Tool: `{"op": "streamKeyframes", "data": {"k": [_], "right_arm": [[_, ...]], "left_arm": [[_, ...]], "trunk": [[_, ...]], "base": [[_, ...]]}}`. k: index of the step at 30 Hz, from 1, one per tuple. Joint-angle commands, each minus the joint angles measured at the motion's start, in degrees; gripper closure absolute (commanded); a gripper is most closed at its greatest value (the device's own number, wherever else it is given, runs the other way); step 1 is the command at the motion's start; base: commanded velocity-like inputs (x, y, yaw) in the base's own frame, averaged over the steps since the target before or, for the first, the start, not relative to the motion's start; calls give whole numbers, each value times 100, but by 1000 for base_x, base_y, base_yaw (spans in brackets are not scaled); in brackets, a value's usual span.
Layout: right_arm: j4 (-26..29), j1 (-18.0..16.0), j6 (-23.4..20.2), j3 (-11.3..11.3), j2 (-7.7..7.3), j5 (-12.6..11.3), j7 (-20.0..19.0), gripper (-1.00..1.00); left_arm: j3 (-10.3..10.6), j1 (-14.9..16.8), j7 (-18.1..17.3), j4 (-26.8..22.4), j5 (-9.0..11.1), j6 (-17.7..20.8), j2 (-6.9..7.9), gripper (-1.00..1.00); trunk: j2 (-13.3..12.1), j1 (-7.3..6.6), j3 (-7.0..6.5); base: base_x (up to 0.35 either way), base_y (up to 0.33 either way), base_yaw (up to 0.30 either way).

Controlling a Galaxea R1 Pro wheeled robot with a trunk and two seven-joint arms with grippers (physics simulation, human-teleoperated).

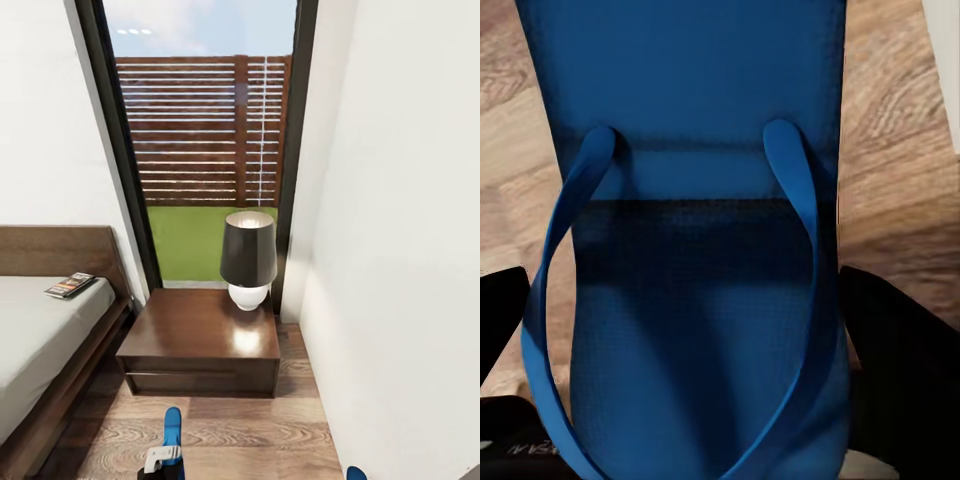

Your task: In the bedroom, move the book from the bed onto either nightstand, and place the two sandals side by side next to the bed.

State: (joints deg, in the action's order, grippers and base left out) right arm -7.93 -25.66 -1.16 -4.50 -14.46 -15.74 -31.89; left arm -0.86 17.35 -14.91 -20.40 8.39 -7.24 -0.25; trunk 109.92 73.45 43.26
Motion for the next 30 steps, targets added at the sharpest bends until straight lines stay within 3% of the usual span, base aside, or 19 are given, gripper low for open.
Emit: {"op": "streamKeyframes", "data": {"k": [1, 30], "right_arm": [[1124, -9, 10, -42, -4, 0, -31, 100], [1127, -9, 10, -42, -4, 0, -30, 100]], "left_arm": [[-10, 6, -38, 10, 50, -6, -1, 100], [-2, 6, -38, 10, 49, -6, -2, 100]], "trunk": [[3, 0, 9], [3, 0, 124]], "base": [[35, -2, 241], [2, 0, 263]]}}
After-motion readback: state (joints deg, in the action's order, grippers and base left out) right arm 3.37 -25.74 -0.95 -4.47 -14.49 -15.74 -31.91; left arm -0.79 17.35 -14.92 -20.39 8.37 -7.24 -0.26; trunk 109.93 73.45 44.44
